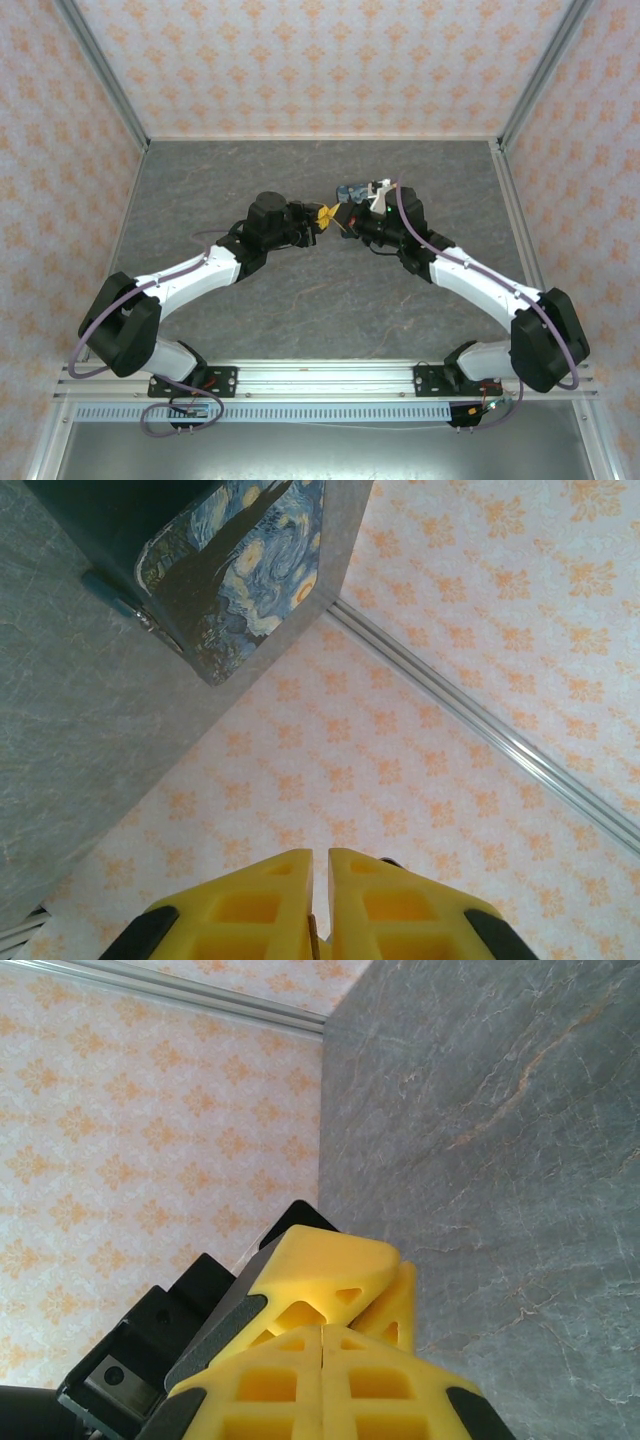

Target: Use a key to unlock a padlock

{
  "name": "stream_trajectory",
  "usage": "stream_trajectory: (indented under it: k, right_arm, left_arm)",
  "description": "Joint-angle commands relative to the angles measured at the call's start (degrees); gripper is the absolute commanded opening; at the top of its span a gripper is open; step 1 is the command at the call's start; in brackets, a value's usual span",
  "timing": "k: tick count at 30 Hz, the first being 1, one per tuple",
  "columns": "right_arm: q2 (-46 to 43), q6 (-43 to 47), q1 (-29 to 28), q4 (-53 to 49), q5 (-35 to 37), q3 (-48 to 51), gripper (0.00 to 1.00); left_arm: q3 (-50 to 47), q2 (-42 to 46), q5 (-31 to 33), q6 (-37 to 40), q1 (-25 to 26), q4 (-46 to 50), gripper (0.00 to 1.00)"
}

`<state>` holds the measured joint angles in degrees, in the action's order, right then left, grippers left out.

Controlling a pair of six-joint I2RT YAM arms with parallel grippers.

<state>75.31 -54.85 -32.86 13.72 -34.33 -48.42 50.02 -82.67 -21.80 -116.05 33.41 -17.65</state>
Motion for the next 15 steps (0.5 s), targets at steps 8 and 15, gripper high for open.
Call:
stream_trajectory:
  k: [8, 15]
  right_arm:
    - [-2.4, 1.2, -0.5, -0.2, 1.2, 0.6, 0.00]
    - [-3.2, 1.3, -0.4, -0.7, 2.1, 1.0, 0.00]
  left_arm:
    - [-0.7, 0.2, 1.2, -8.4, 0.7, 0.1, 0.10]
    - [-0.8, 0.2, 1.1, -8.3, 0.7, 0.4, 0.10]
